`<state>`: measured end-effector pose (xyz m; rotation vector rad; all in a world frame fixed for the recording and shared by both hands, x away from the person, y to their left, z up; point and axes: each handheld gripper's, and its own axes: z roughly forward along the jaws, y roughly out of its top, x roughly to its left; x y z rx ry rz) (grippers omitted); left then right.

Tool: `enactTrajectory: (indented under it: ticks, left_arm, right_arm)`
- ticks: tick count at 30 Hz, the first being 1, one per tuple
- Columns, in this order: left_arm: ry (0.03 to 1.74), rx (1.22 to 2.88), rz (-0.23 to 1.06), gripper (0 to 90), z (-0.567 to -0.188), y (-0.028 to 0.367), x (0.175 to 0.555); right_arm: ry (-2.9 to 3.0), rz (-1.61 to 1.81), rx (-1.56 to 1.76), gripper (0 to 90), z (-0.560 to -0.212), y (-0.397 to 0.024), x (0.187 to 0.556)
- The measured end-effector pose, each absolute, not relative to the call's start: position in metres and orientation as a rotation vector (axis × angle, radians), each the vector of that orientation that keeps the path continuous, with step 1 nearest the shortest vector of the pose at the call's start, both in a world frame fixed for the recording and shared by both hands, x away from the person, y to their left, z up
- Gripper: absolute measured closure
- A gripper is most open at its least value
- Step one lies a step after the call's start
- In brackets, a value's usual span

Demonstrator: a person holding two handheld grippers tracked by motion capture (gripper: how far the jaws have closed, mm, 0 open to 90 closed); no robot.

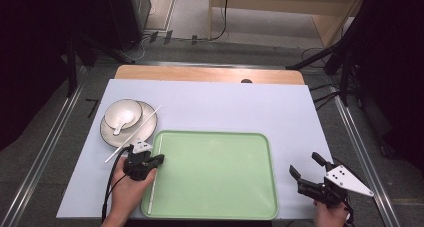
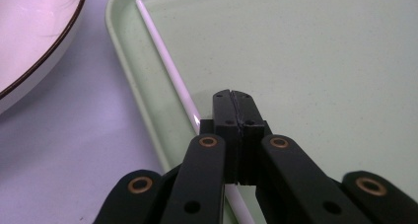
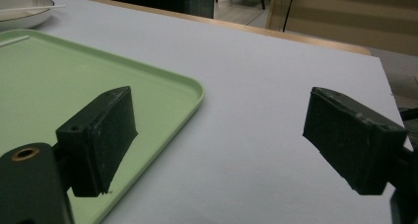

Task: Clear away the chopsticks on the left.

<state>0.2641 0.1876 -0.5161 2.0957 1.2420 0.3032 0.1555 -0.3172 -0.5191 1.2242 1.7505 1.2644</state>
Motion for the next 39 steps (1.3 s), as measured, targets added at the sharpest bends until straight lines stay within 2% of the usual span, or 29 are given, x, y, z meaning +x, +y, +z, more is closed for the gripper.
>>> enactTrajectory:
  ticks: [7, 15, 23, 32, 39]
  left_arm:
    - [1.207, 2.097, 0.309, 86.1, -0.516, 0.19, 0.263]
    - [1.185, 2.03, 0.302, 71.6, -0.504, 0.207, 0.263]
    - [1.175, 2.0, 0.397, 58.4, -0.486, 0.239, 0.268]
    - [1.255, 1.981, 0.532, 58.5, -0.479, 0.271, 0.281]
    - [1.293, 2.01, 0.542, 62.3, -0.487, 0.276, 0.297]
  right_arm:
    - [1.755, 1.263, 1.223, 13.1, -0.519, -0.316, 0.155]
    - [1.75, 1.265, 1.225, 13.1, -0.519, -0.319, 0.155]
    - [1.754, 1.266, 1.222, 13.1, -0.519, -0.319, 0.155]
    - [1.756, 1.262, 1.224, 13.1, -0.519, -0.317, 0.155]
    - [1.754, 1.262, 1.223, 13.1, -0.519, -0.317, 0.156]
